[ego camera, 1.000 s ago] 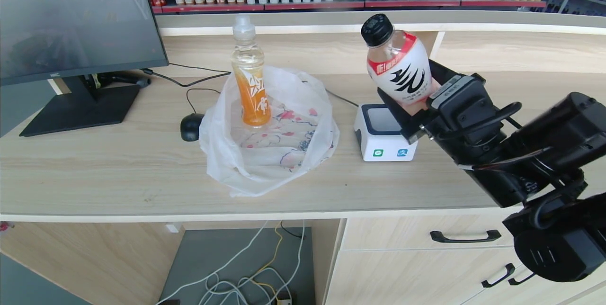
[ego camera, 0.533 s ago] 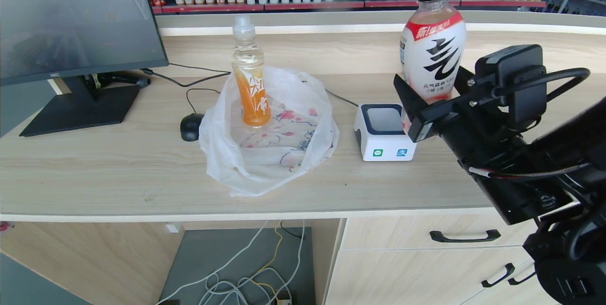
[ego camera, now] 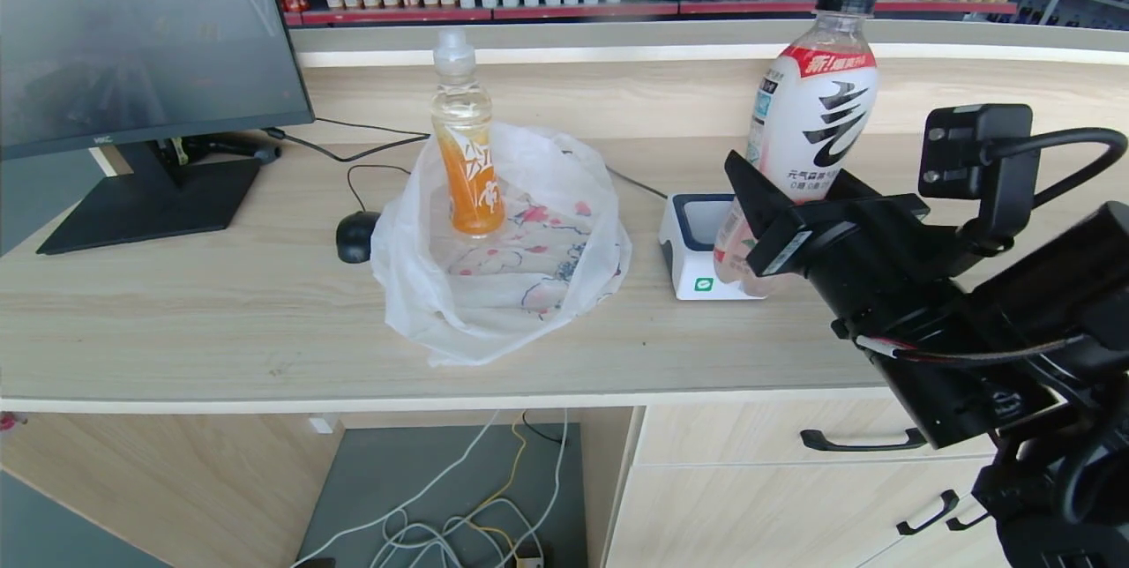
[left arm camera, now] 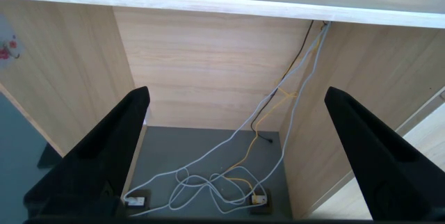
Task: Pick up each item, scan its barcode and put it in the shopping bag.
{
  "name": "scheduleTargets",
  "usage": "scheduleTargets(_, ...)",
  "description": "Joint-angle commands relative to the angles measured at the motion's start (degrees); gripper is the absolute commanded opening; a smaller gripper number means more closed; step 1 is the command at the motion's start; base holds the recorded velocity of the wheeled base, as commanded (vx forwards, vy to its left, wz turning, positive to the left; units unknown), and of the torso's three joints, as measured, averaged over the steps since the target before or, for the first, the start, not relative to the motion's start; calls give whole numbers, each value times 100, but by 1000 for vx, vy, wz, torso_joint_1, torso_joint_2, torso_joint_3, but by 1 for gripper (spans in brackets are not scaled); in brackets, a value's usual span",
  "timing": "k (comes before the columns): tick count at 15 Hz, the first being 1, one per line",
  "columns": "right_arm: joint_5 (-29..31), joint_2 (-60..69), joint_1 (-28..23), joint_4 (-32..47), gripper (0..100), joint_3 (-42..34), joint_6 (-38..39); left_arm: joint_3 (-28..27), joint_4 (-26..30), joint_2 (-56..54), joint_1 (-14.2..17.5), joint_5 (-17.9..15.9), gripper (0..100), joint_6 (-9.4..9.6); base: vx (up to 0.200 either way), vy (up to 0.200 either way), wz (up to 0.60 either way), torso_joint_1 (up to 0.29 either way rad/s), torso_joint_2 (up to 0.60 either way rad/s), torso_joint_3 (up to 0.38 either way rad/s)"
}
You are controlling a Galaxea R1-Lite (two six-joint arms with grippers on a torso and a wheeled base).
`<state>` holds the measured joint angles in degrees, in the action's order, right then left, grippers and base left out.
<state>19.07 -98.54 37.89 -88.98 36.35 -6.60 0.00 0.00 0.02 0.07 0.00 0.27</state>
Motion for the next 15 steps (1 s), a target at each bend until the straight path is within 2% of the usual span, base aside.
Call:
scheduleTargets(1,1,-113,-168,-23,0,-181,88,0,0,-2,1,0,100,0,0,0,0,0,0,0)
scheduleTargets(12,-43,265,-256,-102,0,-348,536,0,0,-2,-7,0,100,0,0,0,0,0,0,0)
scheduleTargets(15,-52,282,-414,-102,0,-251,633,0,0,-2,1,9,100,-9,0,0,0,0,0,0)
